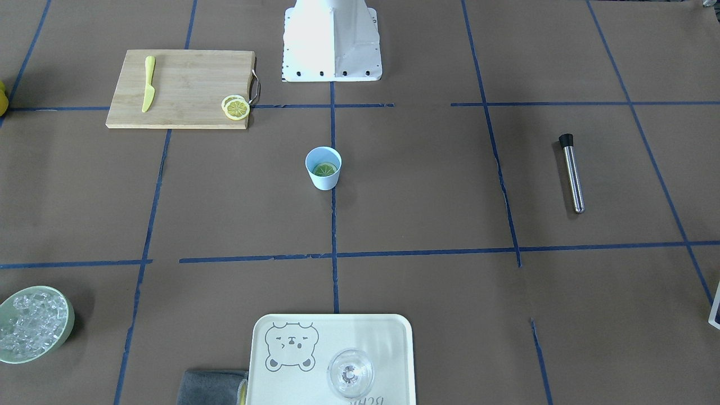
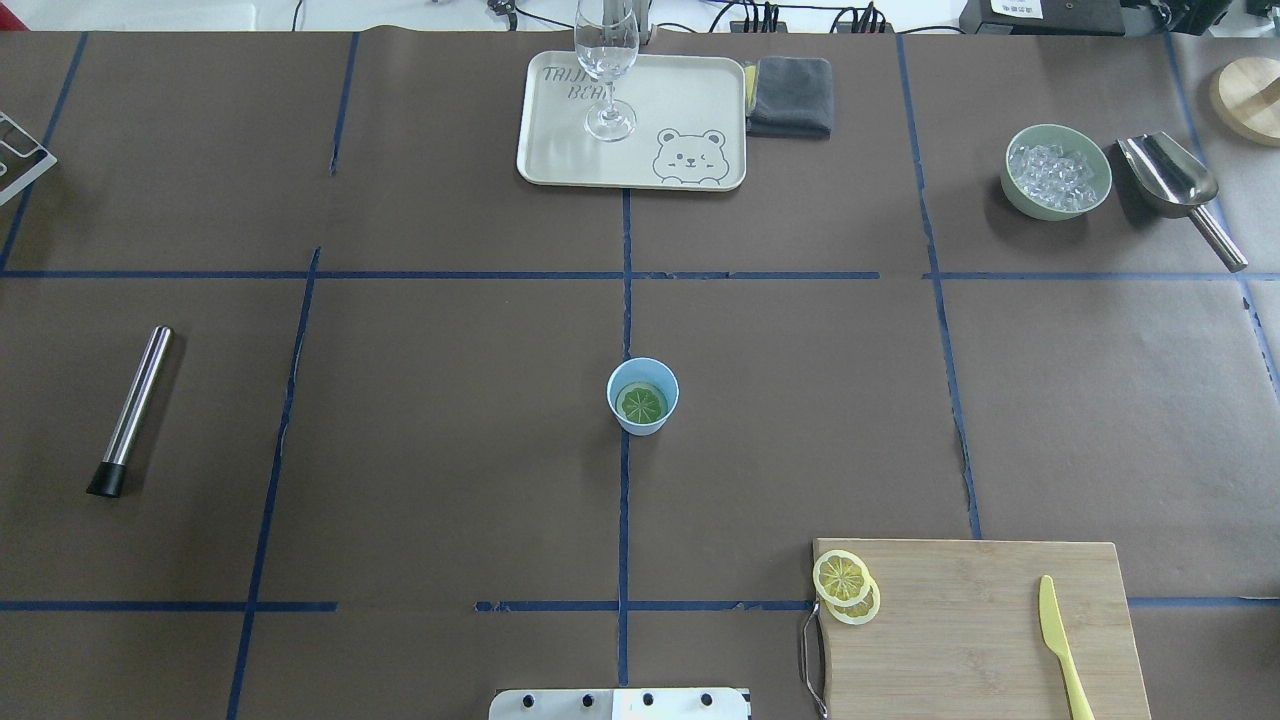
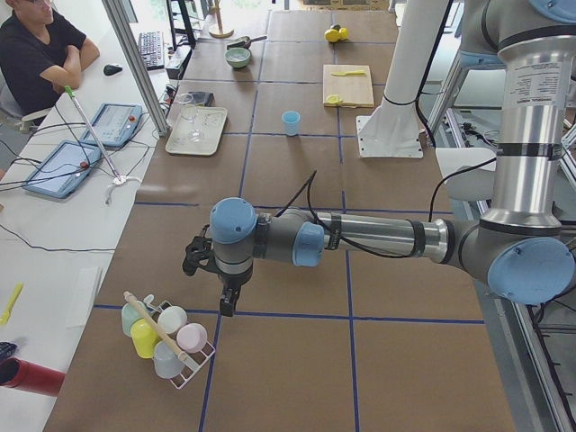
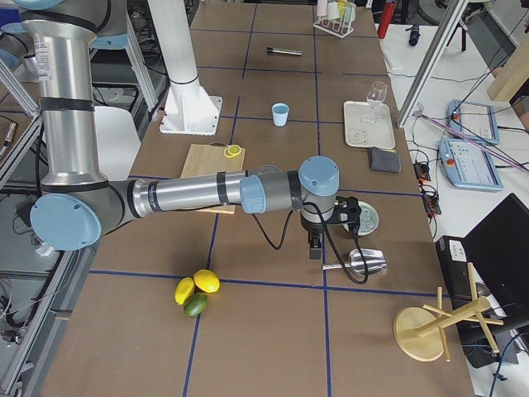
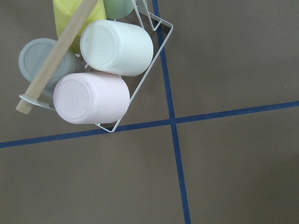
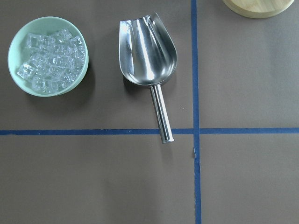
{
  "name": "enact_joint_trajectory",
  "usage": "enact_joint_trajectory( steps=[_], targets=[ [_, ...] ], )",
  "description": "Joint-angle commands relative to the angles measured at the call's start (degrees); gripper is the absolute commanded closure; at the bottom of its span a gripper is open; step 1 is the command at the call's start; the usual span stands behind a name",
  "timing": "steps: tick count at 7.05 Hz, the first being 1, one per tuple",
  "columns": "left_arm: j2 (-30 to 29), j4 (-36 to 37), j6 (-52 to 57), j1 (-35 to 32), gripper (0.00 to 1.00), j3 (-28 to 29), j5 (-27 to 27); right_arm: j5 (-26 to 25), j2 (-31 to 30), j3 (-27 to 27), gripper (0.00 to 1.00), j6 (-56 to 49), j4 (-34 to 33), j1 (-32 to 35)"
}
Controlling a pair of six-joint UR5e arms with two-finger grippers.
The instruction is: Squeeze lemon into cup
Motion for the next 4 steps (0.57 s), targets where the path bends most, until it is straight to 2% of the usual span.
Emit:
enact_joint_trajectory(
  steps=[1, 4],
  targets=[
    [0.0, 0.0, 0.0, 0.0, 0.00, 0.0, 0.0, 0.1, -0.1, 0.1, 0.00, 0.4, 1.8, 0.0],
    [0.0, 0.0, -0.2, 0.0, 0.00, 0.0, 0.0, 0.2, 0.0, 1.1, 0.00, 0.5, 2.2, 0.0]
  ],
)
